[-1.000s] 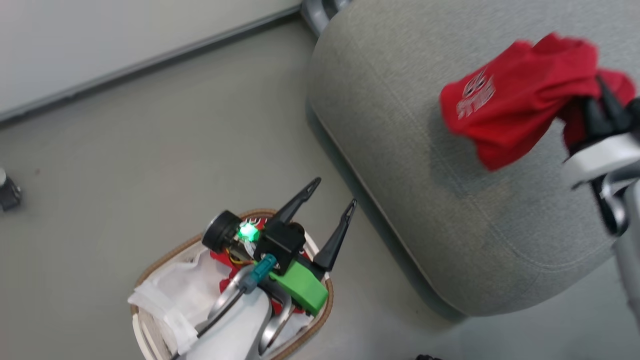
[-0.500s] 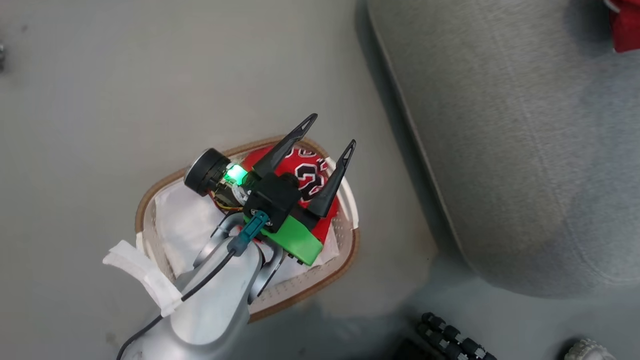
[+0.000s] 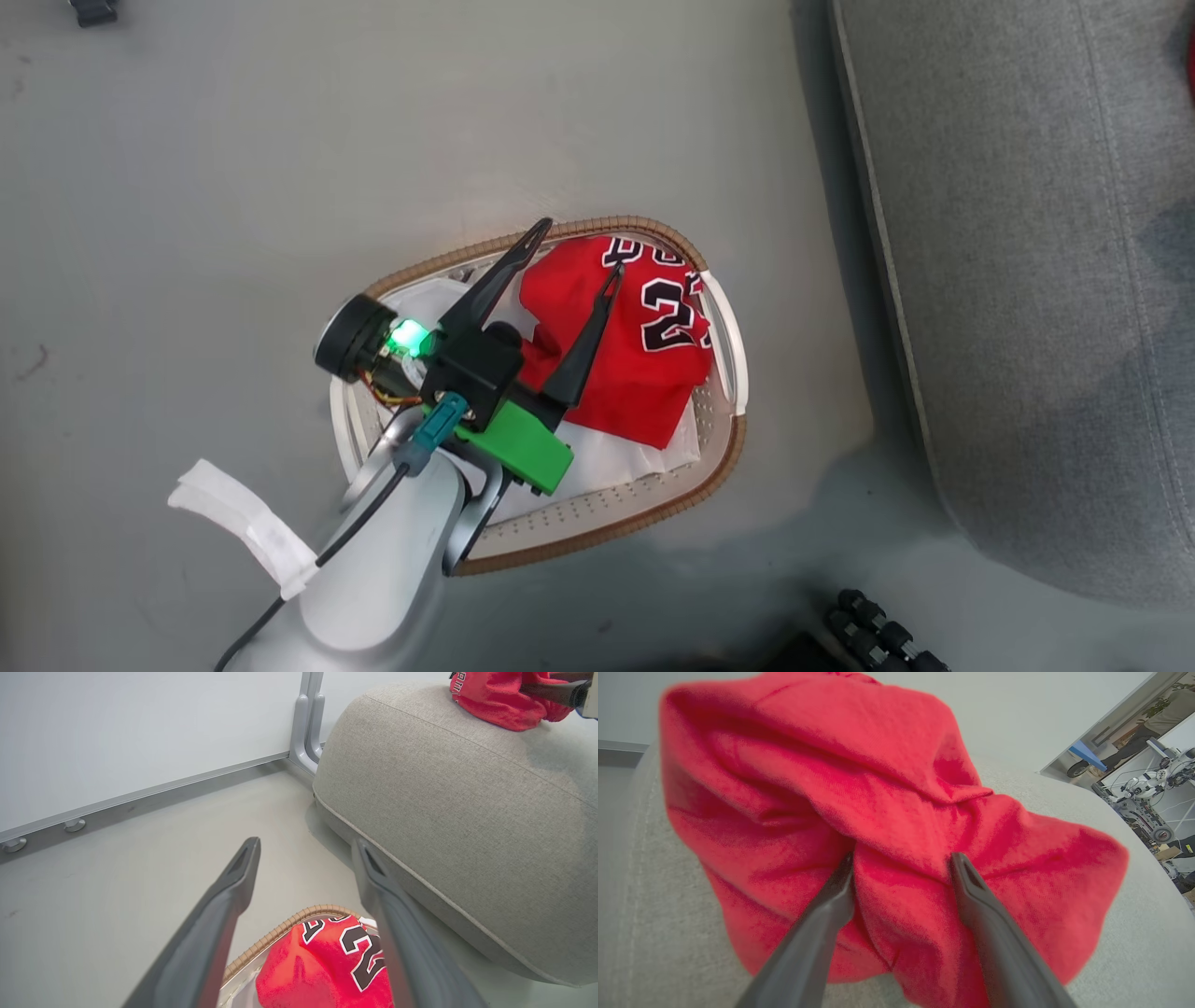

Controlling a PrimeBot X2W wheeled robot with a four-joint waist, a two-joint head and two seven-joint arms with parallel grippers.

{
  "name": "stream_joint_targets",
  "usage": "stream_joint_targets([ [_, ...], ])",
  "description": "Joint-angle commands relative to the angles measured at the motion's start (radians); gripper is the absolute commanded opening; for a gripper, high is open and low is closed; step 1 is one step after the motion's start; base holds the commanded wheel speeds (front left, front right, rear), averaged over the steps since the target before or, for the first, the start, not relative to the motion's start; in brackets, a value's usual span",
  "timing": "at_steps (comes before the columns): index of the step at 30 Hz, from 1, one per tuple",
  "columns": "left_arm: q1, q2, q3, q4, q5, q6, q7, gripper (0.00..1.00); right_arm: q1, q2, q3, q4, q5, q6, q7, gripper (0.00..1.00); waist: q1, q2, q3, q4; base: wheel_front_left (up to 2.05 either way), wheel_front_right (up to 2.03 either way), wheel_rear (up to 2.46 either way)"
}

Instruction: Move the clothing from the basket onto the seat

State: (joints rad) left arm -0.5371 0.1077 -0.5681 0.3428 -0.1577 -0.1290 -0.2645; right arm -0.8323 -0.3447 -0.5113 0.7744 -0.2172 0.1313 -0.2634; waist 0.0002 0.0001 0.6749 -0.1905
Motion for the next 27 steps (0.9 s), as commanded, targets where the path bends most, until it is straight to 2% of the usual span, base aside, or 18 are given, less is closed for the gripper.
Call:
stream_joint_targets([
  [1,0.023,0.001,0.006,0.006,-0.002,-0.003,0.000,1.00,0.048,0.014,-0.007,-0.025,0.005,-0.001,-0.002,1.00,-0.0002,-0.0001,-0.066,-0.016,0.00,0.00,0.00],
  [7,0.083,-0.007,0.070,0.026,-0.012,-0.003,0.000,1.00,0.203,0.064,0.029,-0.129,0.057,-0.001,-0.002,1.00,-0.0002,-0.0001,-0.181,-0.029,0.00,0.00,0.00],
  [13,0.162,-0.012,0.186,0.039,-0.008,-0.002,0.000,1.00,0.309,0.097,0.170,-0.234,0.142,-0.001,-0.002,1.00,-0.0002,-0.0001,-0.291,-0.025,0.00,0.00,0.00],
  [20,0.257,-0.027,0.348,0.046,-0.005,0.022,0.000,1.00,0.428,0.182,0.324,-0.424,0.287,-0.001,-0.002,1.00,-0.0002,-0.0001,-0.406,0.025,0.00,0.00,0.00],
  [27,0.327,-0.036,0.459,0.054,0.021,0.022,0.000,1.00,0.511,0.240,0.423,-0.468,0.340,-0.001,-0.002,1.00,-0.0002,-0.0001,-0.488,0.092,0.00,0.00,0.00],
])
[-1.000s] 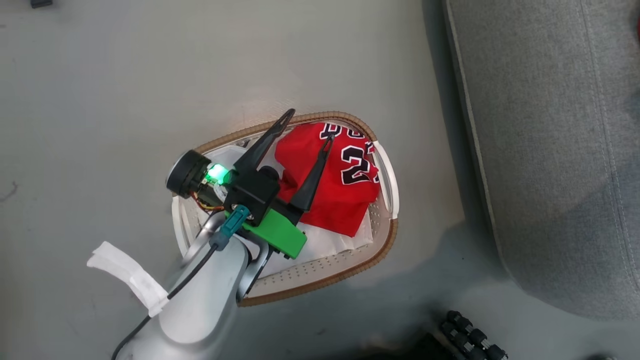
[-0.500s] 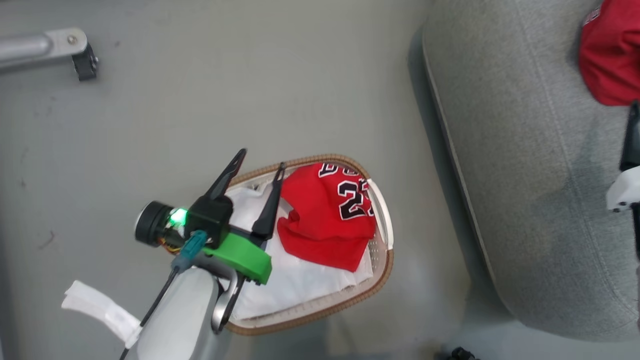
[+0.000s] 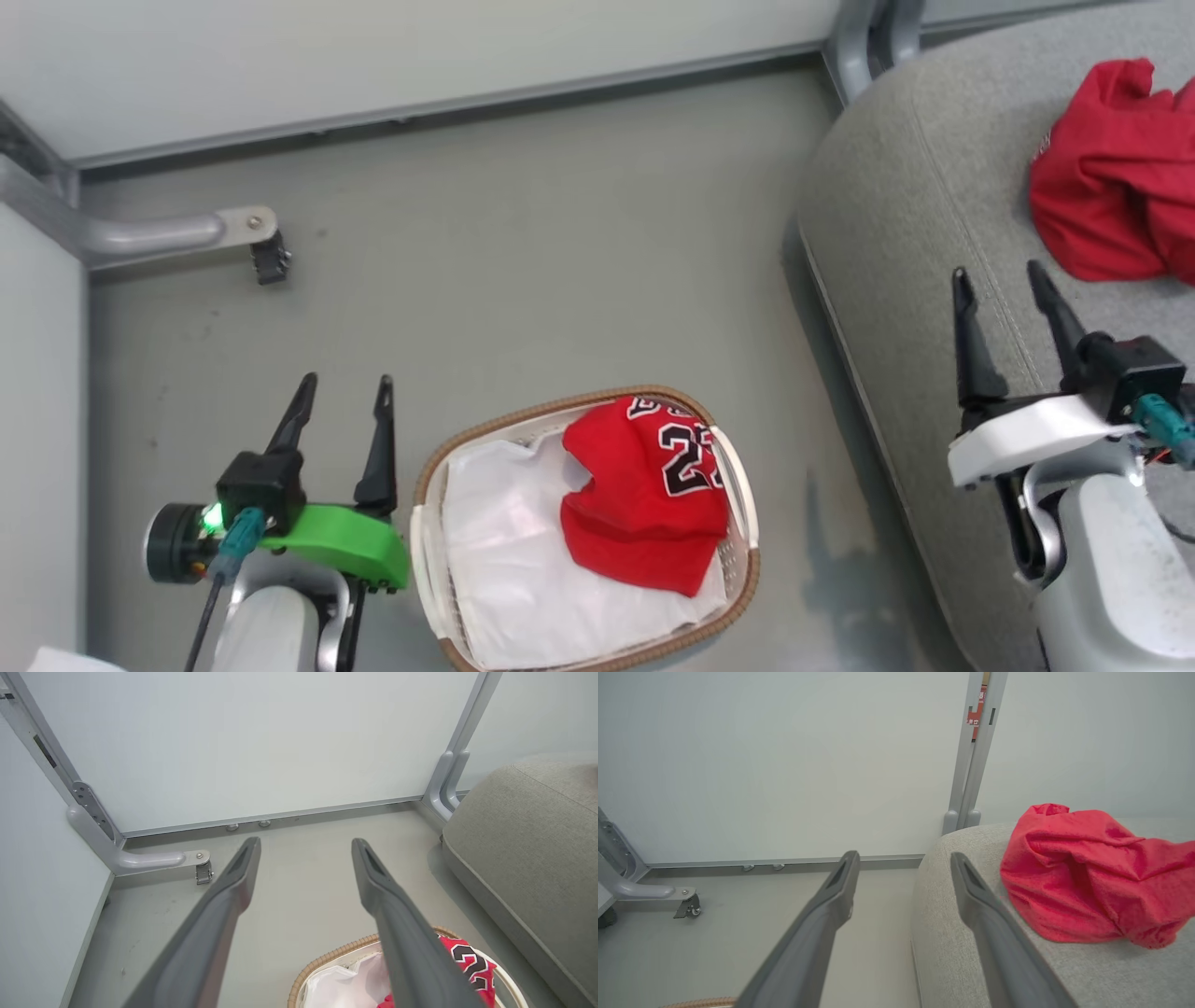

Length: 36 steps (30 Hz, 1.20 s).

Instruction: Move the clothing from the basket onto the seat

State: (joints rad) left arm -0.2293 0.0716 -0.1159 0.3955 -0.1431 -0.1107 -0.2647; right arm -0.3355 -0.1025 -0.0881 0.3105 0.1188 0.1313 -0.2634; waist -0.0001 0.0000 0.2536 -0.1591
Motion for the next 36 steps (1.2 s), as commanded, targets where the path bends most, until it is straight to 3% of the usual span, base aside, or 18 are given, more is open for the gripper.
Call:
stream_joint_targets([
  [1,0.028,-0.002,0.022,0.003,0.009,0.004,0.001,1.00,0.025,0.005,0.013,-0.004,0.008,-0.001,-0.002,1.00,0.0001,0.0000,-0.078,0.071,0.00,0.00,0.00],
  [16,0.182,-0.020,0.134,0.003,0.026,0.015,0.000,1.00,0.198,0.046,0.091,0.045,0.041,-0.001,-0.002,1.00,0.0001,0.0000,-0.214,0.117,0.00,0.00,0.00],
  [27,0.206,-0.020,0.066,0.008,-0.032,0.017,0.001,1.00,0.203,0.049,0.101,0.049,0.040,-0.001,-0.002,1.00,0.0001,0.0000,-0.190,0.099,0.00,0.00,0.00],
  [36,0.069,-0.018,-0.082,0.105,-0.042,-0.010,0.000,1.00,0.109,0.050,0.096,0.015,0.029,-0.001,-0.002,1.00,0.0001,0.0000,-0.045,0.037,0.00,0.00,0.00],
])
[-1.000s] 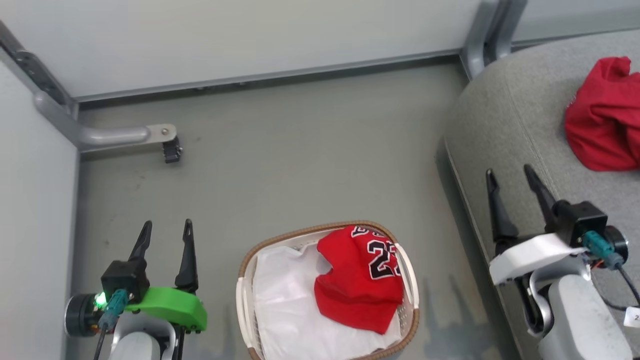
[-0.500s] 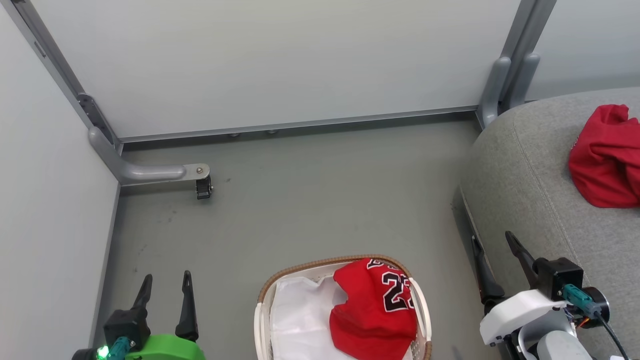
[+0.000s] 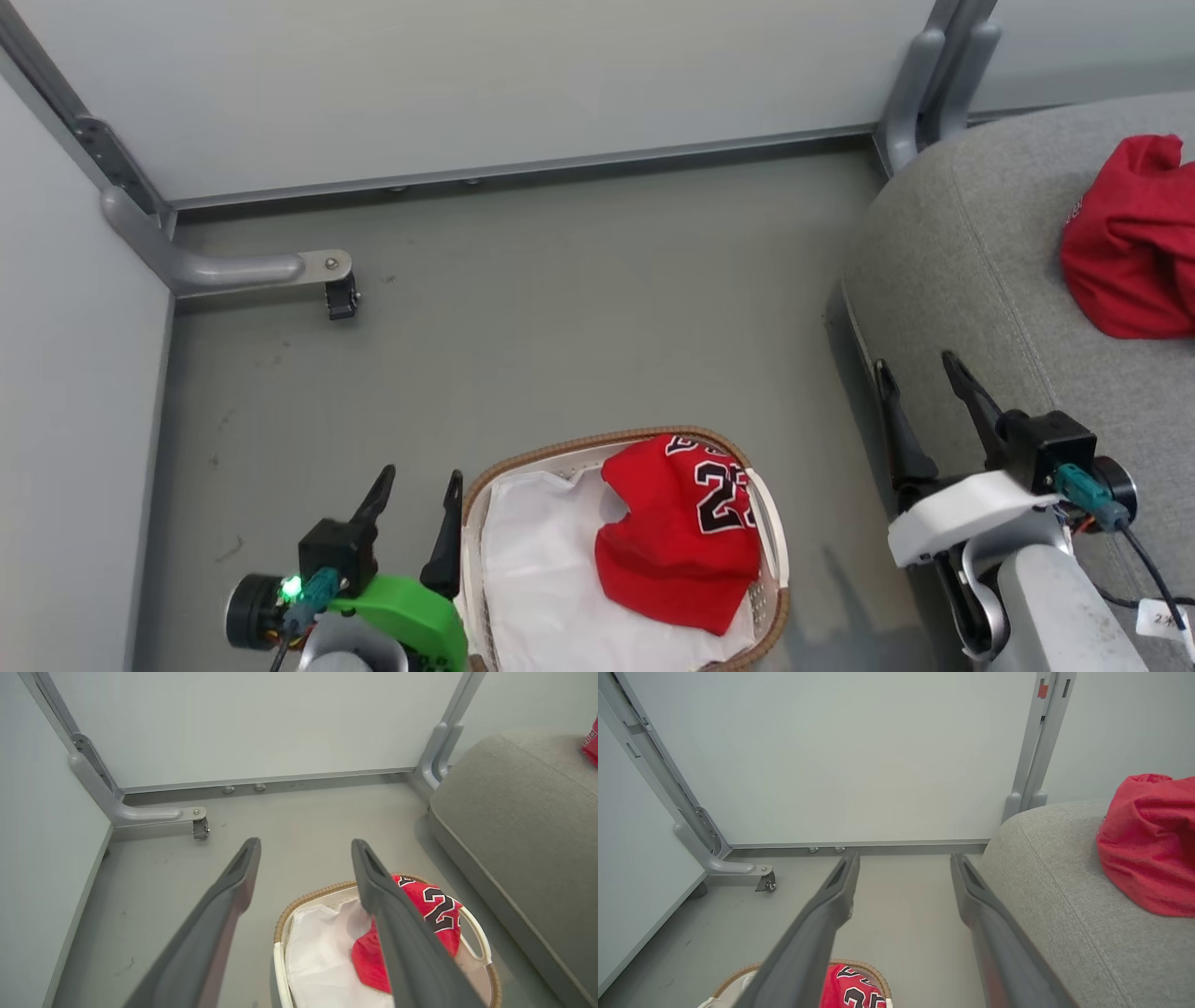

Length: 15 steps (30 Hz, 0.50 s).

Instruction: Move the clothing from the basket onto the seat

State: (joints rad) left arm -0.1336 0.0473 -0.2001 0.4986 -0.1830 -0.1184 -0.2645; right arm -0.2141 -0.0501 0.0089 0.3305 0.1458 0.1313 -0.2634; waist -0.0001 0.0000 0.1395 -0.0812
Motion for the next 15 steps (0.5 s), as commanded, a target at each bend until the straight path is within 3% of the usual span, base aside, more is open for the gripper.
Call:
stream_joint_targets([
  [1,-0.044,0.007,-0.012,0.013,-0.005,-0.004,0.000,1.00,-0.025,-0.003,0.004,-0.011,0.002,-0.001,-0.002,1.00,0.0001,0.0000,0.089,-0.050,0.00,0.00,0.00],
  [9,-0.230,0.007,-0.130,0.122,-0.024,-0.012,0.000,1.00,-0.140,-0.002,0.028,-0.076,0.013,-0.001,-0.002,1.00,0.0001,0.0000,0.286,-0.141,0.00,0.00,0.00],
  [15,-0.366,0.028,-0.271,0.258,-0.064,-0.013,0.000,1.00,-0.208,-0.002,0.056,-0.114,0.049,-0.001,-0.002,1.00,0.0001,0.0000,0.412,-0.197,0.00,0.00,0.00],
])
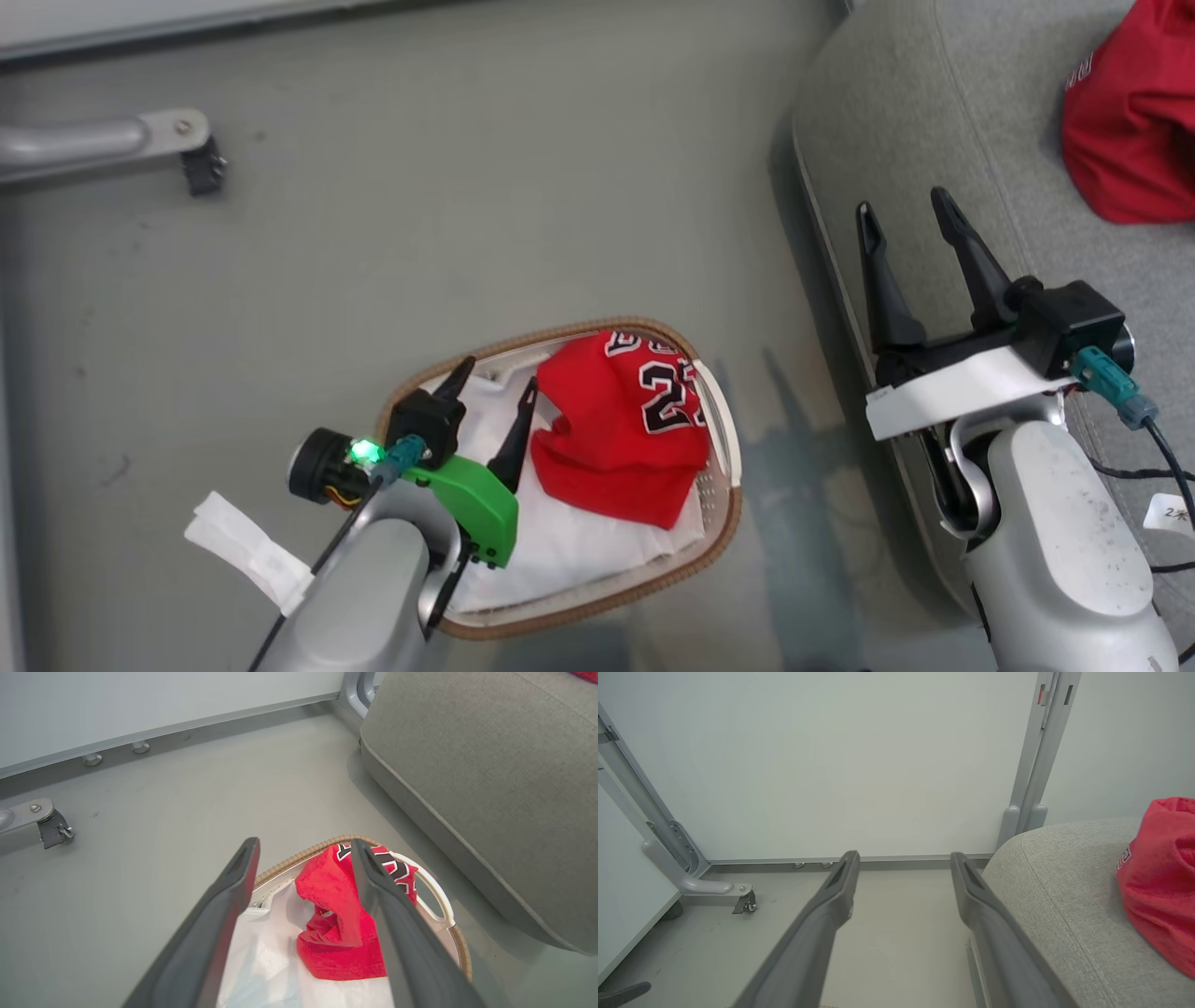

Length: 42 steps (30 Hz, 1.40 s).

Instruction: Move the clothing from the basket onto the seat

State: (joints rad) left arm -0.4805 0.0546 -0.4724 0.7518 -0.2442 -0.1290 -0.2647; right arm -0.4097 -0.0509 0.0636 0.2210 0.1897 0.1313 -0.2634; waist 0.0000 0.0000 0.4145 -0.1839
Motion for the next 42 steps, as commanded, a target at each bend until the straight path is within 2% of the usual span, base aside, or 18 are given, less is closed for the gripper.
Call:
stream_joint_targets([
  [1,-0.034,0.024,-0.014,0.029,-0.015,-0.003,0.001,1.00,-0.020,-0.001,0.007,-0.010,0.013,-0.001,-0.002,1.00,0.0000,0.0000,0.152,-0.103,0.00,0.00,0.00],
  [9,-0.151,0.056,-0.169,0.181,-0.135,-0.003,0.000,1.00,-0.040,0.000,0.024,-0.038,0.065,-0.001,-0.002,1.00,0.0000,0.0000,0.267,-0.150,0.00,0.00,0.00],
  [24,-0.274,0.103,-0.347,0.210,-0.305,-0.003,0.001,1.00,-0.095,0.000,0.025,-0.074,0.061,-0.001,-0.002,1.00,0.0000,0.0000,0.400,-0.171,0.00,0.00,0.00],
  [31,-0.317,0.092,-0.415,0.216,-0.363,-0.003,0.001,1.00,-0.111,-0.001,0.046,-0.081,0.047,-0.001,-0.002,1.00,0.0000,0.0000,0.418,-0.172,0.00,0.00,0.00],
  [32,-0.324,0.097,-0.418,0.212,-0.367,-0.003,0.000,0.26,-0.111,-0.001,0.044,-0.079,0.045,-0.001,-0.002,1.00,0.0000,0.0000,0.415,-0.169,0.00,0.00,0.00],
  [33,-0.327,0.099,-0.416,0.208,-0.373,-0.003,0.000,0.00,-0.110,-0.001,0.042,-0.075,0.042,-0.001,-0.002,1.00,0.0000,0.0000,0.410,-0.166,0.00,0.00,0.00],
  [42,-0.254,0.096,-0.450,0.166,-0.402,-0.003,0.000,0.00,-0.088,-0.002,0.040,-0.035,0.023,-0.001,-0.002,1.00,0.0000,0.0000,0.289,-0.132,0.00,0.00,0.00],
])
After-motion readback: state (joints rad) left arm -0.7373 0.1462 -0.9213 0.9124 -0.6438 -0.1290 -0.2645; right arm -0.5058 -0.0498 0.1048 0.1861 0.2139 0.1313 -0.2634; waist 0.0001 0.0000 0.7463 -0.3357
